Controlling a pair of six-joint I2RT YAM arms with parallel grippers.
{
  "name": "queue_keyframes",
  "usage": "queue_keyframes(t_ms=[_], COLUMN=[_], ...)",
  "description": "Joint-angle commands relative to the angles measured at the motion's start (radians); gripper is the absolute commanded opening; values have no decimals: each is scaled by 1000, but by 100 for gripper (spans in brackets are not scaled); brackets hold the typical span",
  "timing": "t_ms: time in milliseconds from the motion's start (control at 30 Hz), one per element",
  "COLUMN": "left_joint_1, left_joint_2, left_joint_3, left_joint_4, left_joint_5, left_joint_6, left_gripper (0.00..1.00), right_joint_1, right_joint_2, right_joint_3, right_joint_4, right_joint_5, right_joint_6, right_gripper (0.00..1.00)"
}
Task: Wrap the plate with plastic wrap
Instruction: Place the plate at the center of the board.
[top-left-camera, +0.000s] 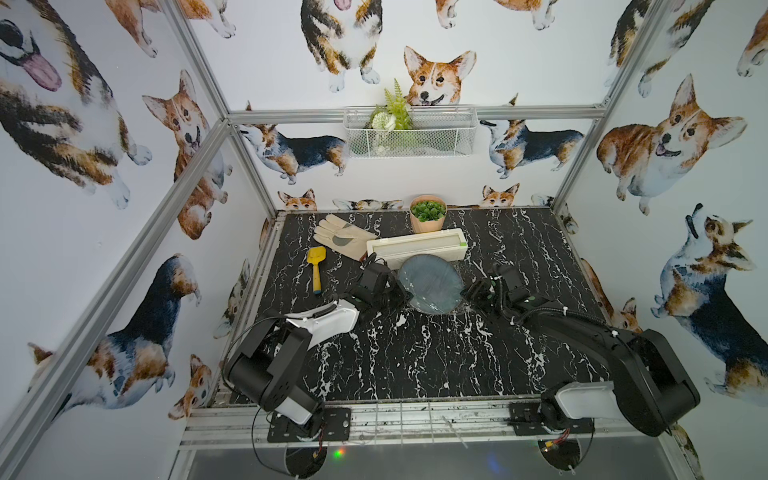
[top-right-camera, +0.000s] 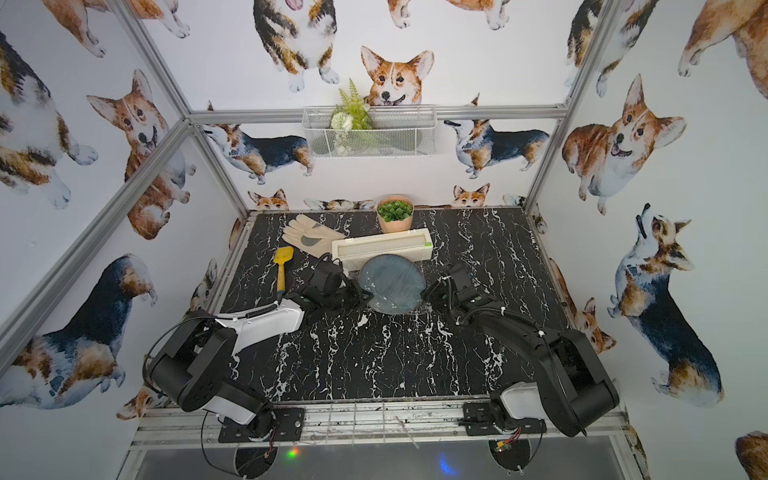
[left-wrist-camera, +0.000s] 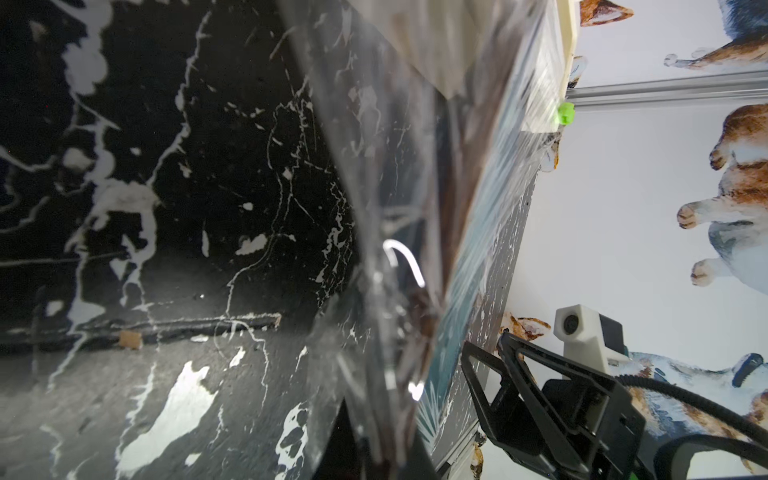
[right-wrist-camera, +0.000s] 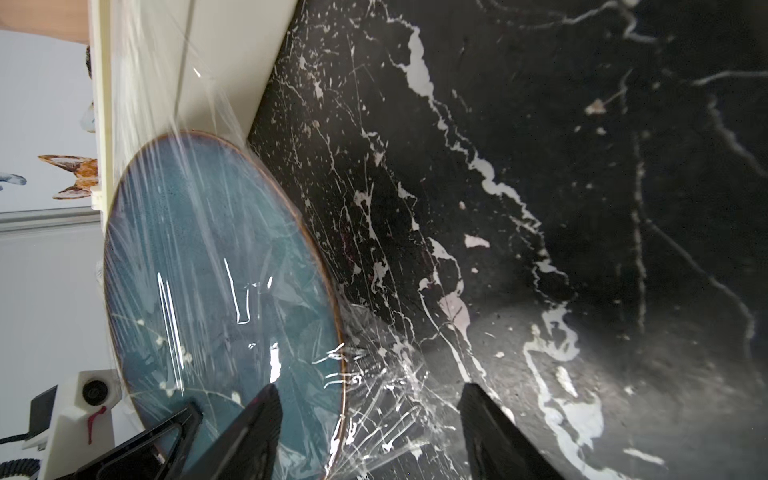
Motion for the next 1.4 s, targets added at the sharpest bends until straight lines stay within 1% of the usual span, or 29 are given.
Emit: queue_keyframes(t_ms=[0, 167, 300, 400, 467, 567, 633, 800, 933, 1033, 1200, 1300, 1367], left_joint_1=[-3, -4, -7, -11, -13, -14, -16, -20, -23, -24, -25, -27, -30], left_joint_2=[-19, -23, -23, -21, -20, -19, -17, -6, 13, 15, 13, 24, 36], left_joint_3=[8, 5, 1, -5, -16, -35, -45, -75, -88, -97, -115, -130, -148], left_joint_4=[109, 115, 129, 140, 160, 189, 200, 238, 265, 264, 230, 206, 227], left_joint_5=[43, 45, 48, 52, 54, 54, 52, 52, 61, 59, 50, 41, 42], left_joint_6=[10, 6, -9, -19, -32, -52, -58, -78, -93, -84, -45, -21, -25], left_gripper=[2, 2, 2, 2, 2, 2, 2, 2, 1, 1, 12, 12, 12], right_joint_1=[22, 49, 50, 50, 54, 58, 60, 62, 61, 61, 61, 62, 63], right_joint_2=[31, 92, 149, 182, 202, 223, 227, 224, 216, 204, 174, 174, 181], right_joint_3=[17, 32, 32, 32, 17, -5, -18, -69, -95, -98, -77, -71, -81], right_joint_4=[81, 141, 227, 312, 406, 525, 573, 653, 668, 654, 509, 439, 434], right_joint_5=[-26, -41, -58, -65, -71, -72, -71, -59, -55, -57, -63, -67, -72], right_joint_6=[54, 89, 141, 190, 244, 314, 340, 388, 402, 391, 318, 271, 257], right_gripper=[69, 68, 67, 65, 64, 55, 50, 33, 20, 19, 22, 22, 22])
